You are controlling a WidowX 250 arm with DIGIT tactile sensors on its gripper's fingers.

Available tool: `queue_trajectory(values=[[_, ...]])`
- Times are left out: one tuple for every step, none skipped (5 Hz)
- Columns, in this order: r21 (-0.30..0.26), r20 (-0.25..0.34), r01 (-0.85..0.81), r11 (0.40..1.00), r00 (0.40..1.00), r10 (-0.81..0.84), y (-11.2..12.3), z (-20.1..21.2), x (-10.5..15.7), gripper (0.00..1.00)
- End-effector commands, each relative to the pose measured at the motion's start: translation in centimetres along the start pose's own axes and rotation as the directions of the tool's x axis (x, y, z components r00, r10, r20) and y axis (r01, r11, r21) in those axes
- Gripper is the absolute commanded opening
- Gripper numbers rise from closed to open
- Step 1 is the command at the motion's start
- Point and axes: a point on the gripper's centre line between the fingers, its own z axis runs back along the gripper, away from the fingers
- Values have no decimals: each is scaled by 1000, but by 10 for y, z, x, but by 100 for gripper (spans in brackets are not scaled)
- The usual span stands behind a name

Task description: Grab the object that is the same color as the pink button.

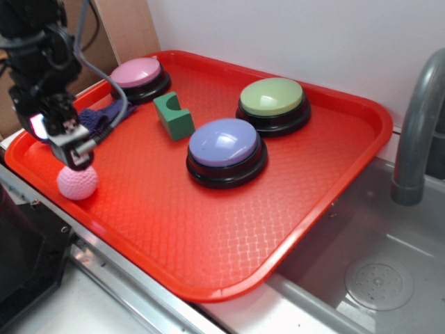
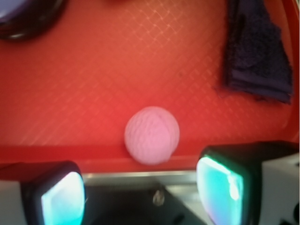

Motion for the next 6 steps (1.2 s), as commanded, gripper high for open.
queue_trajectory(values=[[-41,-27,-67,997,997,65,9,-47,7,100],[-14,-52,-84,996,995,83,9,-49,5,0],[-14,-49,-93,996,995,92,9,-46,6,0],[-10,-50,-100,995,994,99,7,-43,8,0],[5,-37,-89,996,995,89,0,-14,25,0],[-8,39,-56,998,998,57,-13,34,46,0]])
